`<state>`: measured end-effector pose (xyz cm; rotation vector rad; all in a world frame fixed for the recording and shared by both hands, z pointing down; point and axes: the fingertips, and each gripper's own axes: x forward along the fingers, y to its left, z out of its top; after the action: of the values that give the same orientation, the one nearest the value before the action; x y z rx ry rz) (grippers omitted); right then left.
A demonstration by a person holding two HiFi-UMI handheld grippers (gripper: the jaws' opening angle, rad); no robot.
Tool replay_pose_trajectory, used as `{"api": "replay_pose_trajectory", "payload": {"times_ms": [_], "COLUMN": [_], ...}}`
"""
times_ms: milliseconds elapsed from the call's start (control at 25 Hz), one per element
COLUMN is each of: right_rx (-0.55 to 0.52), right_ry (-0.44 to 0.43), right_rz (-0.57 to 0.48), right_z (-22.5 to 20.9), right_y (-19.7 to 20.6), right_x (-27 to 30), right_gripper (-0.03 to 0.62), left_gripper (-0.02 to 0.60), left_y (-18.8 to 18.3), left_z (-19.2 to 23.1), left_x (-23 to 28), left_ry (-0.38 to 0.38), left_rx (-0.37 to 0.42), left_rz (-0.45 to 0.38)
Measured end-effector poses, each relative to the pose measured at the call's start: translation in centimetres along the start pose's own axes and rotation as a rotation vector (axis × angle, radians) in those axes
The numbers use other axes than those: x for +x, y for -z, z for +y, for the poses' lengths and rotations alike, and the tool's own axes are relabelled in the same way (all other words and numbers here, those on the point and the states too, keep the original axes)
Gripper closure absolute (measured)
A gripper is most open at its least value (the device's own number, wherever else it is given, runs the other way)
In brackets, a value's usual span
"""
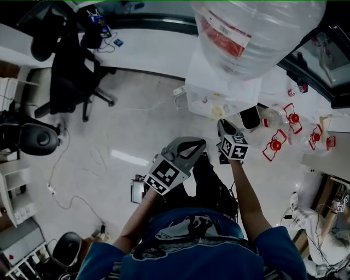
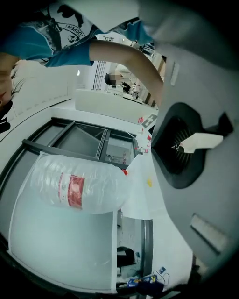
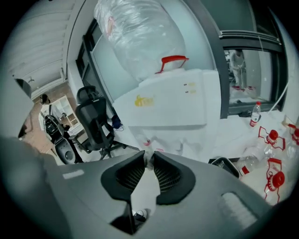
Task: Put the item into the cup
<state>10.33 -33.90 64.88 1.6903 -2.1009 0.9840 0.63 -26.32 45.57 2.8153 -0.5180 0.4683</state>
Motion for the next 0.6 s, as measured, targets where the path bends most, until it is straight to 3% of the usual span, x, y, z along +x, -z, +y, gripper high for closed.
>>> {"api": "replay_pose_trajectory", "payload": {"times_ms": [280,600], "right_rx": [0.122,0.155], "right_ry": [0.136,0.265], "right_rz": [-0.02,0.013], "right_z": [-2.1,-5.7], "right_y": [2.2,4.7], "right_x": [4.2,9.0], "right_gripper": [0.533,0.531], "left_gripper": [0.568,0.568], "left_y": [0.7,3.3], "left_z": [1.9,3.6], "left_x": [-1.2,-1.7], "left_ry": [0.105,0.158], "left_rx": [0.069,0.049], "left_rz": [0.035,0.092]}}
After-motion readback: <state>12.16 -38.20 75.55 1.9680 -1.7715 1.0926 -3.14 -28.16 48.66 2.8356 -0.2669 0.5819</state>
